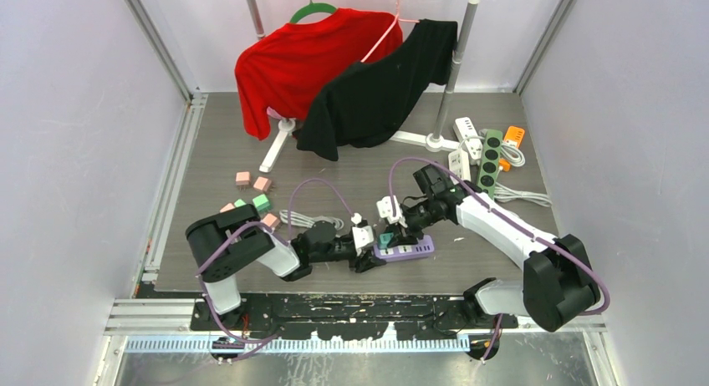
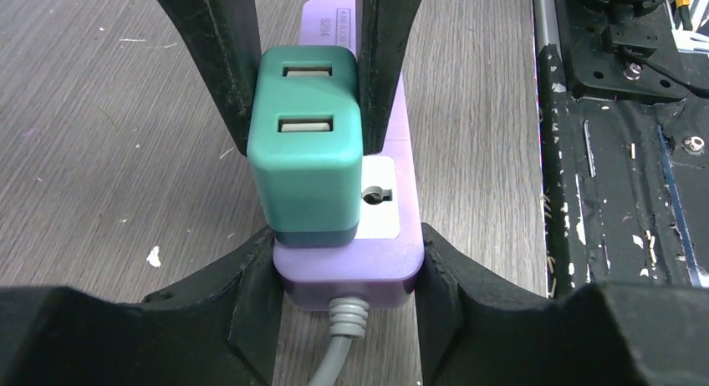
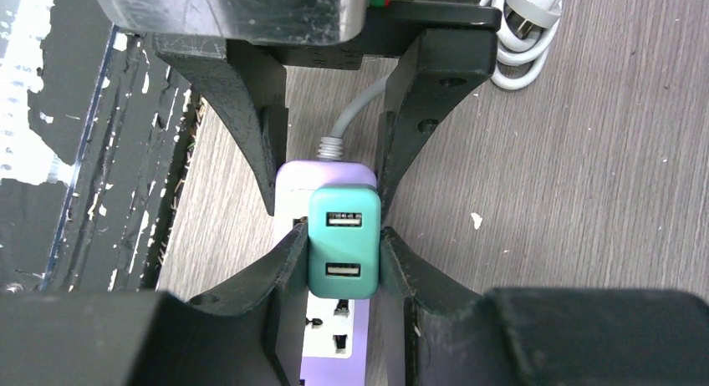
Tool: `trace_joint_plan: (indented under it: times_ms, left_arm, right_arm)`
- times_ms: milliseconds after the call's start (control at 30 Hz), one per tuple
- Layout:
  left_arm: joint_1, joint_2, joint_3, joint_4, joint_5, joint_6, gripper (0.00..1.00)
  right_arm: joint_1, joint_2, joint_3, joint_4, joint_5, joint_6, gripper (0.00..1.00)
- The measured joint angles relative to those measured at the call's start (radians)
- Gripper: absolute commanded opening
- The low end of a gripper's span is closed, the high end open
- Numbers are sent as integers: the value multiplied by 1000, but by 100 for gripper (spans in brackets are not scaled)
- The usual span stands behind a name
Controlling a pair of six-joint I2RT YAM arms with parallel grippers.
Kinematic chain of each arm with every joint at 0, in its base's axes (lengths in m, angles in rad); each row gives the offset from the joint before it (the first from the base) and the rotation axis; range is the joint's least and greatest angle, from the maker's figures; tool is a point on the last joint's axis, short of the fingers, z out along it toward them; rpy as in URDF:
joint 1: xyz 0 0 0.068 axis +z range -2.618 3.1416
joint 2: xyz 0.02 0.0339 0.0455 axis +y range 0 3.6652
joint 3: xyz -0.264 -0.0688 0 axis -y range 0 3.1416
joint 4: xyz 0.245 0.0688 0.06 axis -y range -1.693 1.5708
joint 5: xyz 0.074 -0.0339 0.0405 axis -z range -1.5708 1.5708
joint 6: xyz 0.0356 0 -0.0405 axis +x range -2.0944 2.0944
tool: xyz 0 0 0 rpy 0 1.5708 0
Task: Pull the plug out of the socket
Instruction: Remove the plug from the socket.
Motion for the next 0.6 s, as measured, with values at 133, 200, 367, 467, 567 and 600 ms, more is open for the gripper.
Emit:
trace_joint_plan:
  times_ms: [133, 200, 367, 467, 567, 600]
  left_arm:
    - [-1, 0, 2, 6, 8, 2, 0]
    - [0, 0, 6, 4, 17, -2, 0]
    - [22, 0, 21, -2, 46, -25, 0]
    - [49, 0, 33, 4, 68, -43, 0]
    - [70, 4, 48, 15, 89, -60, 0]
    - [74, 5, 52, 18, 97, -66, 0]
  right_arm:
    - [-6, 0, 13, -42, -21, -38, 1]
    - [-6, 0, 19, -63, -25, -62, 1]
    - [-26, 0, 37, -50, -15, 19, 1]
    - [-70, -5, 43, -32, -28, 66, 1]
    - [-89, -31, 42, -19, -31, 76, 1]
    - [-89, -37, 42, -19, -30, 73, 1]
